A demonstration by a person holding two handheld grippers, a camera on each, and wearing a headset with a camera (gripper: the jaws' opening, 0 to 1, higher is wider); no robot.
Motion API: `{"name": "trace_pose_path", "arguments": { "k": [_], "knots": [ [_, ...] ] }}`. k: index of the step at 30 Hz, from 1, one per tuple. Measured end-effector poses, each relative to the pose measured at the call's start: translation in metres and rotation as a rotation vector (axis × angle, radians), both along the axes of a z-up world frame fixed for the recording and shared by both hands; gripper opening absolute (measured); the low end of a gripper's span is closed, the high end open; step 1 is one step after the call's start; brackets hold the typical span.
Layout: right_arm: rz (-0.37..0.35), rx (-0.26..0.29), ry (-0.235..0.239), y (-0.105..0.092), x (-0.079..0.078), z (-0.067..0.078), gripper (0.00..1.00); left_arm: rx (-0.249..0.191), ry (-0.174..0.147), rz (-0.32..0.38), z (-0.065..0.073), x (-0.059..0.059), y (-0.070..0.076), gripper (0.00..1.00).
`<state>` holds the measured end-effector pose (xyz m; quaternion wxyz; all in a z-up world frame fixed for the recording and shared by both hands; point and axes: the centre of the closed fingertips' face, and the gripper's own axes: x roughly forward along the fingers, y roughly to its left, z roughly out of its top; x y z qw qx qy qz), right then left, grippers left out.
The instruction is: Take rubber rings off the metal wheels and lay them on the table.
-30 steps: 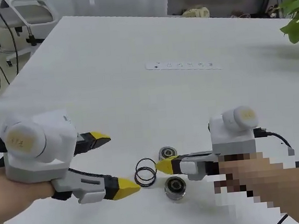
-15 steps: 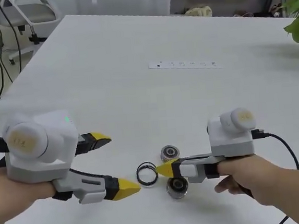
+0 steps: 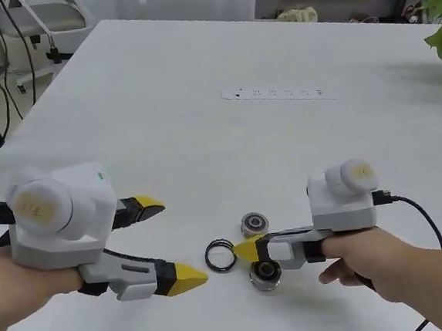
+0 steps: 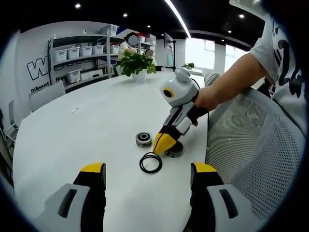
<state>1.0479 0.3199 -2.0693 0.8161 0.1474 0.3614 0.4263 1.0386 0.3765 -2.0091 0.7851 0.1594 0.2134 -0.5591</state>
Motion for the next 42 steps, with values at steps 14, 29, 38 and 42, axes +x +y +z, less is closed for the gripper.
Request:
{"name": "trace_pose_path", "arguments": {
  "k": [14, 29, 38, 42],
  "knots": [
    [-0.014, -0.004, -0.002, -0.001, 0.005, -0.002, 0.00, 0.009, 0.016, 0.005, -0.004, 0.000, 0.001, 0.68],
    [-0.032, -0.019, -0.014, -0.005, 0.010, -0.003, 0.01, 0.019, 0.028, -0.006, -0.006, -0.001, -0.001, 0.68],
    [-0.034, -0.016, -0.025, -0.007, 0.010, -0.001, 0.05, 0.022, 0.031, -0.009, -0.007, -0.001, -0.003, 0.68],
    [-0.038, -0.014, -0.031, -0.008, 0.011, 0.000, 0.07, 0.024, 0.032, -0.010, -0.007, -0.002, -0.004, 0.68]
  ]
}}
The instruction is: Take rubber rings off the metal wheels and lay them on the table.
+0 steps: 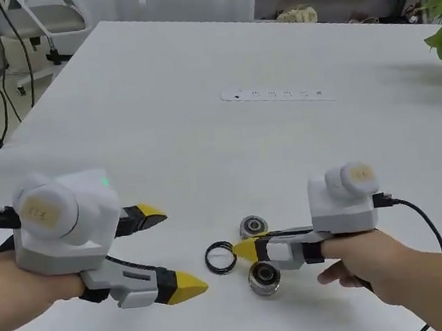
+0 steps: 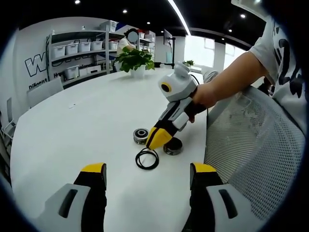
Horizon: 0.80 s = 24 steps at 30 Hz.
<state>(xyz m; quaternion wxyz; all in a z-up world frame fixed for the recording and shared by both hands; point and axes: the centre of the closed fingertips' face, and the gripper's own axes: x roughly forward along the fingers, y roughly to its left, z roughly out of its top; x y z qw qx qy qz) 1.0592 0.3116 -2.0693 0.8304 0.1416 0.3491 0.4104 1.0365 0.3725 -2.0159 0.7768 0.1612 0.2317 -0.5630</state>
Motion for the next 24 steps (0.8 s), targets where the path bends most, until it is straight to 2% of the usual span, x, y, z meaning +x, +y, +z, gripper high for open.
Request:
{"name": "trace_pose_path", "arguments": {
  "k": [24],
  "knots": [
    [0.010, 0.018, -0.016, 0.0036, -0.0015, 0.0088, 0.12, 0.007, -0.009, 0.007, 0.0039, -0.0015, 0.0014, 0.67]
  ]
}}
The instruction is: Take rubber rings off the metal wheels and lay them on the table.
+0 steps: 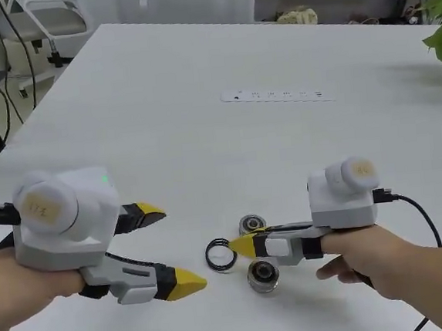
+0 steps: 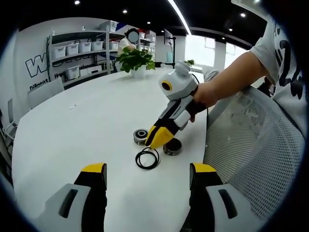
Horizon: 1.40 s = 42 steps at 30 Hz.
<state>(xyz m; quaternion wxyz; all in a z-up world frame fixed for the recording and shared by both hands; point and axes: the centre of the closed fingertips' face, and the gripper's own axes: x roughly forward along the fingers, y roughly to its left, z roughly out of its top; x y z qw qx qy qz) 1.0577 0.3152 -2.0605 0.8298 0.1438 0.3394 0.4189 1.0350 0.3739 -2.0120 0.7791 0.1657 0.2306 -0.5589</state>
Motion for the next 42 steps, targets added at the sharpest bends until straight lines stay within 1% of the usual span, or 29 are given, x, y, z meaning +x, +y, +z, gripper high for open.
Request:
{"name": "trace_pose_path", "arguments": {
  "k": [11, 15, 19, 24, 29, 32, 37, 42],
  "knots": [
    [0.009, -0.005, -0.007, 0.002, -0.002, 0.001, 0.13, 0.003, 0.000, 0.007, 0.000, -0.002, 0.002, 0.67],
    [0.009, -0.002, -0.013, 0.002, -0.003, 0.004, 0.13, 0.008, -0.002, 0.004, 0.000, -0.003, 0.002, 0.67],
    [0.007, 0.009, -0.021, 0.001, -0.004, 0.010, 0.13, 0.004, -0.004, 0.002, 0.002, -0.004, 0.001, 0.67],
    [0.006, 0.020, -0.043, -0.002, -0.004, 0.021, 0.15, -0.002, -0.007, -0.001, 0.005, -0.005, -0.002, 0.67],
    [0.023, 0.004, -0.076, -0.008, -0.008, 0.029, 0.16, -0.007, -0.011, -0.003, 0.009, -0.005, -0.005, 0.67],
    [0.020, 0.004, -0.084, -0.012, -0.009, 0.033, 0.17, -0.008, -0.014, -0.004, 0.011, -0.005, -0.006, 0.67],
    [0.011, 0.003, -0.111, -0.021, -0.008, 0.042, 0.20, -0.013, -0.018, -0.003, 0.014, -0.005, -0.007, 0.67],
    [0.020, -0.016, -0.142, -0.029, -0.011, 0.048, 0.24, -0.019, -0.024, 0.002, 0.019, -0.005, -0.008, 0.68]
  ]
}}
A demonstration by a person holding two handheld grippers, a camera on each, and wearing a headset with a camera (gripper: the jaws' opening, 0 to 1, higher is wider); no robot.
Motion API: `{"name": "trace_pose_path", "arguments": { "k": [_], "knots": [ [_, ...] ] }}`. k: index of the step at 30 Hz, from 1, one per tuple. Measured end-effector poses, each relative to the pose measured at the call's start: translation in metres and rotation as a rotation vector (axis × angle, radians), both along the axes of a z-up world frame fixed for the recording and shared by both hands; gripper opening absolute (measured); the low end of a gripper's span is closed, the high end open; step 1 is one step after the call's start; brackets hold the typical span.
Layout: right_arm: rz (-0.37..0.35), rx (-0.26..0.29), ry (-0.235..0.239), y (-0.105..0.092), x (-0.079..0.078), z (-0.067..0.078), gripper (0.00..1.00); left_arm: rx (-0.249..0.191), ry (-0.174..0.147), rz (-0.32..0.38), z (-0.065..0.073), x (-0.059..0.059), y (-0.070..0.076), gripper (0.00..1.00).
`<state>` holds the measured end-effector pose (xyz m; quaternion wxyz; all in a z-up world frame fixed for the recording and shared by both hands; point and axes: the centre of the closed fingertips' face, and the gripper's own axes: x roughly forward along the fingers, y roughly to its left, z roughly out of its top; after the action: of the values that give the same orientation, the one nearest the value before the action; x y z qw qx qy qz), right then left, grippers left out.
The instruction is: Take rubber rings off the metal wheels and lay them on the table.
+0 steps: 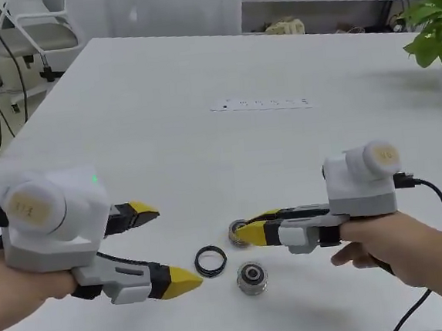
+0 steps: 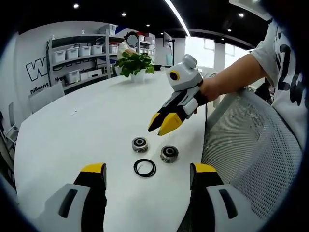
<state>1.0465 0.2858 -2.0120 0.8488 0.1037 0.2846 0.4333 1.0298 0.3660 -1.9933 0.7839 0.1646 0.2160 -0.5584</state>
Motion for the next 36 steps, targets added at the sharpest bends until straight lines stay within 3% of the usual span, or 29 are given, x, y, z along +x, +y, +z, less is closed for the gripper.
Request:
{"name": "trace_pose_path", "arguments": {
  "k": [14, 20, 36],
  "knots": [
    [0.035, -0.050, -0.083, -0.021, -0.015, 0.015, 0.38, -0.021, -0.010, 0.008, 0.015, 0.000, -0.002, 0.69],
    [0.049, -0.097, -0.148, -0.032, -0.021, 0.022, 0.43, -0.031, -0.022, 0.006, 0.023, 0.001, -0.005, 0.72],
    [0.071, -0.201, -0.238, -0.057, -0.038, 0.030, 0.67, -0.029, -0.032, 0.013, 0.029, -0.001, -0.006, 0.75]
  ]
}}
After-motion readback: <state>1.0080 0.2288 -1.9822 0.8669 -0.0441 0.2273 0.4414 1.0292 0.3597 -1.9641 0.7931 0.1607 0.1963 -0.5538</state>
